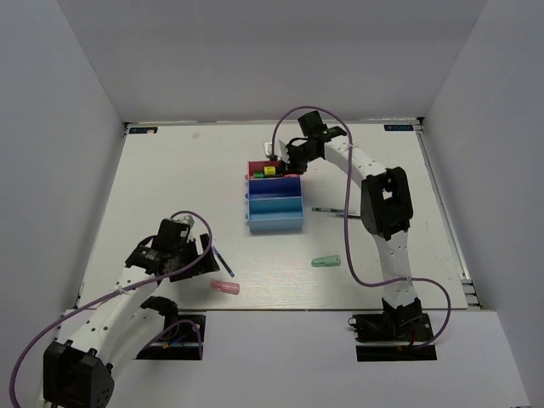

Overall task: Sort the stationery into containers
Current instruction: Place the pen in the storage box, then pick up the pen from the center of the board.

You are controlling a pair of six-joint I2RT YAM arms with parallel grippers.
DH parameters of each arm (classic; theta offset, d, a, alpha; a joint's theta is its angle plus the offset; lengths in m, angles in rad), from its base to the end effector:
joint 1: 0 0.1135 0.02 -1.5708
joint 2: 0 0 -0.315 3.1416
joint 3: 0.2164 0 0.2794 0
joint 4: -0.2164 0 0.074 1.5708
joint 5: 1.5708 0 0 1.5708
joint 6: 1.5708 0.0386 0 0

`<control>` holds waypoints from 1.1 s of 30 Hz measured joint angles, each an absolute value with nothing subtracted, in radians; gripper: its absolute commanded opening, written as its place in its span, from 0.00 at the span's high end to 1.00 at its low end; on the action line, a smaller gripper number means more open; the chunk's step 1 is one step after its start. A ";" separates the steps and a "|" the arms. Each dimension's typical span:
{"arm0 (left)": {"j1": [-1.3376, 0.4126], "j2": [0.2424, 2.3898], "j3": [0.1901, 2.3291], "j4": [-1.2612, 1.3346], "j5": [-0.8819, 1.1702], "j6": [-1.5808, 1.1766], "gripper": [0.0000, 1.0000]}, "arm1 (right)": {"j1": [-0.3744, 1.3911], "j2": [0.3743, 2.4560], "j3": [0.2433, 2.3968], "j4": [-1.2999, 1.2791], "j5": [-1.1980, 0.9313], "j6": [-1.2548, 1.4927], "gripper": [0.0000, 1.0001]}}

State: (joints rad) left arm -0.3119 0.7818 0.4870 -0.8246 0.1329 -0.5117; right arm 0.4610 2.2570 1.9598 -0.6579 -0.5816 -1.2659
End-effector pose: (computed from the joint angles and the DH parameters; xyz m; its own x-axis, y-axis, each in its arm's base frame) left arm 0.1164 -0.0429 0.2125 -0.9226 -0.2125 -0.3220 -0.1062 0.9423 -0.3176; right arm 0.4916 0.2679 0.2479 0.4061 -0.6882 -0.6012 -0.8943 -0.1641 -0.4163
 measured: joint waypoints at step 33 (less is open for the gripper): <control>-0.672 1.432 0.840 -0.870 -0.279 -1.068 0.41 | 0.360 1.504 1.156 -0.295 -0.551 -0.461 0.40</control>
